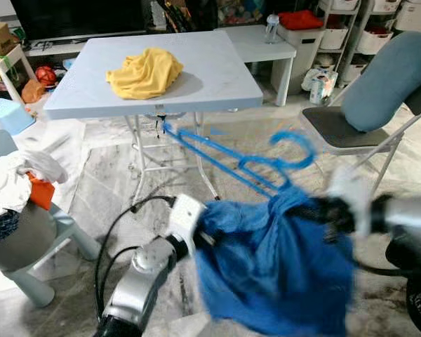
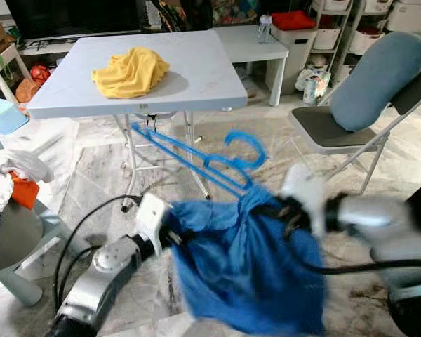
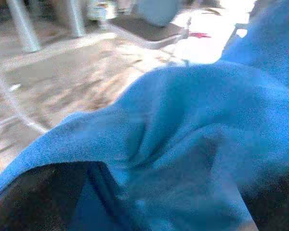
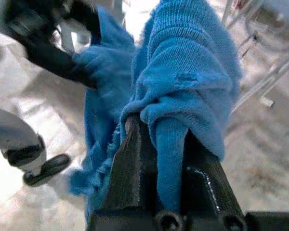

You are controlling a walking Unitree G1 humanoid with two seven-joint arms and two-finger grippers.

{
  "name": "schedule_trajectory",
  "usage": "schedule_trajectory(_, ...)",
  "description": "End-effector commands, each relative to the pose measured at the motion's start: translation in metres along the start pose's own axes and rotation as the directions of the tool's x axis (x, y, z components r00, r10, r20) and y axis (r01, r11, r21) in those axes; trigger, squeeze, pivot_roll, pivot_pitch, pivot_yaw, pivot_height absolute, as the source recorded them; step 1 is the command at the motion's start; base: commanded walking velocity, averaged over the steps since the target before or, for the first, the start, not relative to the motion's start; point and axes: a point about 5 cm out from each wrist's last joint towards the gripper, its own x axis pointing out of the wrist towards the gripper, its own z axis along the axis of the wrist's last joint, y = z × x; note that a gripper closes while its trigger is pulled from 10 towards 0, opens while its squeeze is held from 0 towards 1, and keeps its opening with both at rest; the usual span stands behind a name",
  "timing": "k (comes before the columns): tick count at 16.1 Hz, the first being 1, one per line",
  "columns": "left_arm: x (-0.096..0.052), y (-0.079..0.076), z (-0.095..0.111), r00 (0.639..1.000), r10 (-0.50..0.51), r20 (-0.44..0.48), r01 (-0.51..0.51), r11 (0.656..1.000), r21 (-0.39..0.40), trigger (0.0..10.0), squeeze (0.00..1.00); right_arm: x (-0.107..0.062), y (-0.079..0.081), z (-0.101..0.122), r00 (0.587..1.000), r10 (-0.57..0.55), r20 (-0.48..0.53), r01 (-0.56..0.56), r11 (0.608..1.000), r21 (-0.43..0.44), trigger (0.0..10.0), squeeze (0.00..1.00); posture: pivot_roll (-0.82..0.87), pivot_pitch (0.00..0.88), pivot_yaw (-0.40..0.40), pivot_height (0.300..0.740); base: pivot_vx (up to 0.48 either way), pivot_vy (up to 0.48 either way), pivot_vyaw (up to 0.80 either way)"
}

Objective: Hang hanger

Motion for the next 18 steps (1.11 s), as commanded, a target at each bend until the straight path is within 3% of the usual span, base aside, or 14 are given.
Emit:
schedule_trajectory(1, -0.003, -0.007, 0.007, 0.997, -0.082, 0.009, 0.082, 0.996, 0.035, 10.0, 1.00, 0.003, -0.005, 0.001, 0.999, -0.054, -0.004, 0.054, 0.998, -0.041, 10.0, 0.00, -0.12, 0.000, -0.013, 0.740, 0.000, 0.000, 0.00)
schedule_trajectory(3, -0.013, -0.013, 0.010, 0.982, -0.187, -0.013, 0.188, 0.979, 0.078, 10.0, 1.00, 0.018, -0.005, -0.009, 0.997, -0.076, -0.031, 0.074, 0.995, -0.071, 10.0, 0.00, -0.08, 0.000, -0.028, 0.740, 0.000, 0.000, 0.00)
schedule_trajectory(6, -0.027, -0.006, 0.019, 0.979, -0.205, -0.016, 0.206, 0.974, 0.099, 10.0, 1.00, 0.035, -0.023, -0.016, 0.976, -0.214, -0.037, 0.206, 0.966, -0.157, 10.0, 0.00, -0.06, 0.000, -0.035, 0.740, 0.000, 0.000, 0.00)
schedule_trajectory(7, -0.030, -0.007, 0.021, 0.975, -0.220, -0.005, 0.220, 0.974, 0.058, 10.0, 1.00, 0.038, -0.032, -0.018, 0.955, -0.296, -0.033, 0.286, 0.944, -0.165, 10.0, 0.00, -0.06, 0.000, -0.034, 0.740, 0.000, 0.000, 0.00)
schedule_trajectory(8, -0.034, -0.011, 0.026, 0.969, -0.244, 0.037, 0.246, 0.964, -0.099, 10.0, 1.00, 0.041, -0.043, -0.023, 0.919, -0.389, -0.062, 0.370, 0.906, -0.207, 10.0, 0.00, -0.06, 0.000, -0.033, 0.740, 0.000, 0.000, 0.00)
schedule_trajectory(9, -0.036, -0.011, 0.027, 0.969, -0.241, 0.044, 0.245, 0.961, -0.129, 10.0, 1.00, 0.042, -0.045, -0.024, 0.911, -0.407, -0.070, 0.383, 0.897, -0.222, 10.0, 0.00, -0.06, 0.000, -0.029, 0.740, 0.000, 0.000, 0.00)
schedule_trajectory(10, -0.035, -0.006, 0.014, 0.980, -0.190, -0.052, 0.176, 0.964, -0.200, 10.0, 1.00, 0.043, -0.050, -0.024, 0.901, -0.428, -0.066, 0.400, 0.882, -0.249, 10.0, 0.00, -0.06, 0.000, -0.029, 0.740, 0.000, 0.000, 0.00)
schedule_trajectory(12, -0.040, -0.001, -0.008, 0.968, -0.139, -0.208, 0.100, 0.978, -0.184, 10.0, 1.00, 0.044, -0.057, -0.023, 0.884, -0.464, -0.062, 0.421, 0.845, -0.329, 10.0, 0.00, -0.06, 0.000, -0.021, 0.740, 0.000, 0.000, 0.00)
schedule_trajectory(14, -0.043, -0.007, -0.011, 0.957, -0.168, -0.236, 0.117, 0.969, -0.215, 10.0, 1.00, 0.040, -0.068, -0.022, 0.840, -0.540, -0.046, 0.480, 0.781, -0.399, 10.0, 0.00, -0.06, 0.000, -0.019, 0.740, 0.000, 0.000, 0.00)
schedule_trajectory(15, -0.041, -0.010, -0.007, 0.961, -0.183, -0.205, 0.140, 0.968, -0.207, 10.0, 0.51, 0.039, -0.069, -0.022, 0.840, -0.540, -0.047, 0.479, 0.780, -0.403, 10.0, 0.00, -0.07, 0.000, -0.019, 0.740, 0.000, 0.000, 0.00)
schedule_trajectory(16, -0.037, -0.007, 0.004, 0.980, -0.142, -0.136, 0.118, 0.978, -0.173, 10.0, 0.39, 0.039, -0.066, -0.024, 0.859, -0.510, -0.050, 0.450, 0.797, -0.403, 10.0, 0.00, -0.07, 0.000, -0.019, 0.740, 0.000, 0.000, 0.00)
schedule_trajectory(17, -0.036, -0.002, 0.006, 0.988, -0.097, -0.120, 0.079, 0.986, -0.145, 9.7, 0.00, 0.040, -0.064, -0.024, 0.866, -0.498, -0.051, 0.440, 0.805, -0.397, 10.0, 0.00, -0.07, 0.000, -0.020, 0.740, 0.000, 0.000, 0.00)
schedule_trajectory(18, -0.035, 0.005, 0.009, 0.995, -0.036, -0.098, 0.024, 0.992, -0.123, 0.0, 0.00, 0.041, -0.061, -0.027, 0.875, -0.482, -0.050, 0.427, 0.815, -0.392, 10.0, 0.00, -0.07, 0.000, -0.020, 0.740, 0.000, 0.000, 0.00)
